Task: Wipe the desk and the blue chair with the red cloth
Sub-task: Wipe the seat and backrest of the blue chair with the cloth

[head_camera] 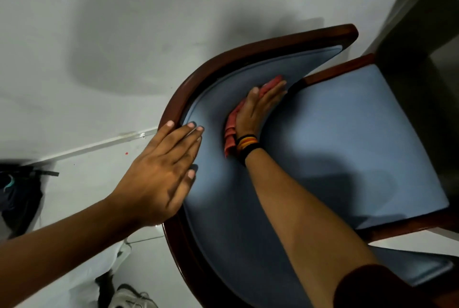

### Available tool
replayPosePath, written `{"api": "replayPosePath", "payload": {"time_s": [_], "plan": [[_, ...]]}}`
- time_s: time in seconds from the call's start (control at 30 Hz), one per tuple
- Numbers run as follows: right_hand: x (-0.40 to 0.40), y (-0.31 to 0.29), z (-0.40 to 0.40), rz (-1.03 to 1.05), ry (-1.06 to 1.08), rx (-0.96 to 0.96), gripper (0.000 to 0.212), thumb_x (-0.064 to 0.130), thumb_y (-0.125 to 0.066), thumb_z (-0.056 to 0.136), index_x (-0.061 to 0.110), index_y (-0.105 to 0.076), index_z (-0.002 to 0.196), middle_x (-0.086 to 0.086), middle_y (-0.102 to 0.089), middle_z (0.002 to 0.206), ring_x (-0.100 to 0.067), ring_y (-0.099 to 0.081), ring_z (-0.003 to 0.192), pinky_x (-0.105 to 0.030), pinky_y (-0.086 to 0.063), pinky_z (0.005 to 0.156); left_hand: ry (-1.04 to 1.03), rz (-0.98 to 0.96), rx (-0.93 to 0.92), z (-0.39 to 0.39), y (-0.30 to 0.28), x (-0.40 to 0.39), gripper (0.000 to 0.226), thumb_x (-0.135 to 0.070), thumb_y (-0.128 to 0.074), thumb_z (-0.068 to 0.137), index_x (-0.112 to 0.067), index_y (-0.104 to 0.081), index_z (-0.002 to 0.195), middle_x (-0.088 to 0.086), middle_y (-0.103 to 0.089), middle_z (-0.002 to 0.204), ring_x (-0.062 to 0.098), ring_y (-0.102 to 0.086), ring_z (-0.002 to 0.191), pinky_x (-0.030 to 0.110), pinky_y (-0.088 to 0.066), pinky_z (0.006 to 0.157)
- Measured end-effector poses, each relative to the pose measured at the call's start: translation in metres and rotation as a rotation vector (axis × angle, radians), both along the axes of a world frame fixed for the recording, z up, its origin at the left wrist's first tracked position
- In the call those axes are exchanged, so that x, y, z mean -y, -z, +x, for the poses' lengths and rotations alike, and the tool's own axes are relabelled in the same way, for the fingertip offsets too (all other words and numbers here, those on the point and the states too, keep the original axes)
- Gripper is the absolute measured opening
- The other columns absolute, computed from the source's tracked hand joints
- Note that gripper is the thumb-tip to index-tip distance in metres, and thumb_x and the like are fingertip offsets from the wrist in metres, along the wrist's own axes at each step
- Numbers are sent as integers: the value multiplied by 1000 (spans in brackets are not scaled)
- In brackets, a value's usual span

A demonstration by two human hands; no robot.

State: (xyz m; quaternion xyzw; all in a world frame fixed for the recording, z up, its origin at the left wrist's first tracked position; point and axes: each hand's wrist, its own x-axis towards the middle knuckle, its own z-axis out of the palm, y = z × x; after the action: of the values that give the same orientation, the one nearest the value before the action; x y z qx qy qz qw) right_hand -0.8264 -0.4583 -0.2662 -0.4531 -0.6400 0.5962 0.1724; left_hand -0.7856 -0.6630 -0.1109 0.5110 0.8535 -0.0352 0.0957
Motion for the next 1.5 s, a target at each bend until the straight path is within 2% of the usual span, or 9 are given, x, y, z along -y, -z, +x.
{"api": "replayPosePath", "payload": {"time_s": [0.13,0.37,0.5,0.63,0.77,1.07,1.2,1.33,1.5], "plan": [[27,43,96,-258,-451,170,63,40,-19,110,21,9,162,5,16,172,-21,17,160,-44,9,131,18,-24,-24,0,-5,-1,64,-33,-32,103,1,-42,156,15,-39,167,29,-29,160,56,-23,130],[-6,17,257,-274,-974,872,61,36,-16,112,8,-4,164,-14,-3,174,-33,-6,161,-42,-5,131,101,-153,-130,0,-10,-6,65,-36,-32,105,6,-42,154,23,-46,161,37,-37,155,54,-19,131],[40,5,204,-199,-800,652,69,46,-14,104,6,-26,159,-21,-26,167,-38,-25,154,-51,-20,128,115,-165,-153,-2,-5,-5,66,-37,-30,105,5,-40,156,21,-44,163,36,-36,155,54,-16,132],[63,-18,146,-204,-630,379,63,39,-14,107,18,3,164,-5,7,174,-20,10,161,-41,5,131,123,-112,-163,-2,-3,-7,66,-36,-33,105,6,-40,155,22,-46,161,37,-39,153,54,-16,132],[36,-20,225,-100,-1012,309,67,44,-19,105,33,17,161,7,22,171,-8,18,157,-29,7,127,112,-155,-167,-2,-8,-6,67,-37,-29,104,4,-38,157,21,-45,163,37,-38,154,54,-16,132],[-133,-66,298,1,-1499,1043,57,48,-29,108,16,-49,151,-13,-47,158,-33,-47,143,-38,-30,119,-16,-253,-175,14,-20,-17,71,-45,-18,105,-3,-34,160,17,-35,168,33,-27,160,51,-16,133],[-196,-93,311,-393,-983,742,45,34,-40,106,6,-67,128,-10,-78,109,-22,-73,103,-27,-52,94,-346,-18,106,82,-19,-75,79,-56,-24,102,-3,-42,157,19,-46,163,35,-35,156,45,-15,133],[-225,-132,317,-820,-627,294,52,24,-39,103,6,-78,74,-4,-78,67,-15,-76,61,-26,-59,61,-887,313,1023,182,-35,-181,61,-52,-63,99,-19,-53,149,-10,-58,151,11,-53,140,22,-30,116],[-224,-205,321,-984,-665,-184,54,36,-43,101,-2,-64,133,-21,-67,136,-29,-64,129,-39,-53,106,-997,754,1234,234,-67,-245,18,-24,-75,95,-15,-81,110,2,-82,108,11,-76,100,31,-59,103]]}}
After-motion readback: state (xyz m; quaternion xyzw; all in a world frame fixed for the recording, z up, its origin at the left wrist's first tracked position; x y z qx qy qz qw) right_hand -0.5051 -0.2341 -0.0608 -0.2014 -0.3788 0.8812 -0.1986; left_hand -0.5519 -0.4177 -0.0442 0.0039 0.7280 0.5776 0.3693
